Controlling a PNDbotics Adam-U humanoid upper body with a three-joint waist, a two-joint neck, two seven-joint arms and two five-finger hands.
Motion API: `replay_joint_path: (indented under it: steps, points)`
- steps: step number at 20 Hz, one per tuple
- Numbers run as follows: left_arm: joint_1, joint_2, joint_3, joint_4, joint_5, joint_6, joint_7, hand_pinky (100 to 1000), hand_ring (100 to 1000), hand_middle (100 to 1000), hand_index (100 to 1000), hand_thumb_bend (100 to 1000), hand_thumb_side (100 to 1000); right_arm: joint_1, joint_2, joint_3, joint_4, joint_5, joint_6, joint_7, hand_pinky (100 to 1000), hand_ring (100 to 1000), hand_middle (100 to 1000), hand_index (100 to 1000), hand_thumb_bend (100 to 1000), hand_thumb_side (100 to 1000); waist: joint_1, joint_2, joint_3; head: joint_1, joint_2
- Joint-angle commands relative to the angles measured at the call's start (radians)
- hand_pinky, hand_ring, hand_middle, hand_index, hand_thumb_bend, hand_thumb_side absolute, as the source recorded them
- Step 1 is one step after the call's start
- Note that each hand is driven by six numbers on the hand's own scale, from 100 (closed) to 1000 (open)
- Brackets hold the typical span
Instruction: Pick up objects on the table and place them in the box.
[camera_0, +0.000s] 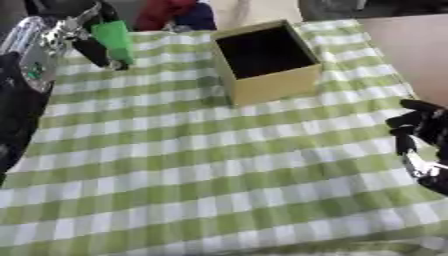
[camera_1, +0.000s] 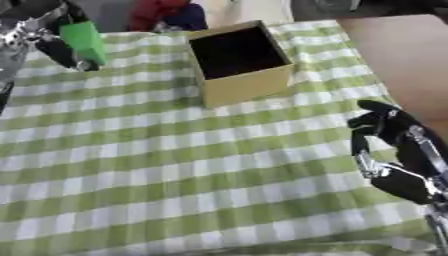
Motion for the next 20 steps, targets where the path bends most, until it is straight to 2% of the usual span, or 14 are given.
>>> replay_joint_path:
  steps: [1,9,15,17,19,20]
  points:
    - [-0.05,-0.051,-0.009,-0.035,0.01,0.001,0.046,574,482,359,525,594,100,-0.014,-0.01,0.011,-0.01,-0.011,-0.002,0.016,716,772,625,889,100,243,-0.005,-0.016,-0.01,0.014,0.005]
    - [-0.099,-0.218,-0.034,0.035,-0.065,0.006,0.196,572,496,375,539,611,100,-0.05,0.0,0.051,-0.012,-0.033,-0.001,0.061,716,773,622,889,100,248,-0.006,0.003,-0.083,0.059,-0.022]
    - [-0.073,-0.283,-0.046,0.096,-0.132,-0.012,0.222,585,539,432,585,647,100,-0.059,0.003,0.054,-0.013,-0.035,0.0,0.068,716,773,622,890,100,249,-0.001,0.014,-0.105,0.065,-0.038]
    - [-0.063,-0.295,-0.047,0.106,-0.137,-0.018,0.234,598,582,478,629,695,100,-0.061,0.004,0.054,-0.012,-0.036,0.001,0.069,716,773,622,890,100,250,0.0,0.016,-0.108,0.063,-0.041]
    - [-0.057,-0.301,-0.052,0.109,-0.136,-0.026,0.243,644,669,586,724,807,100,-0.061,0.005,0.054,-0.012,-0.036,0.002,0.069,716,773,621,890,100,249,0.001,0.016,-0.109,0.062,-0.043]
    - [-0.055,-0.302,-0.055,0.109,-0.135,-0.031,0.245,678,720,675,778,886,137,-0.061,0.005,0.054,-0.012,-0.036,0.002,0.07,716,773,621,890,100,249,0.001,0.017,-0.109,0.062,-0.044]
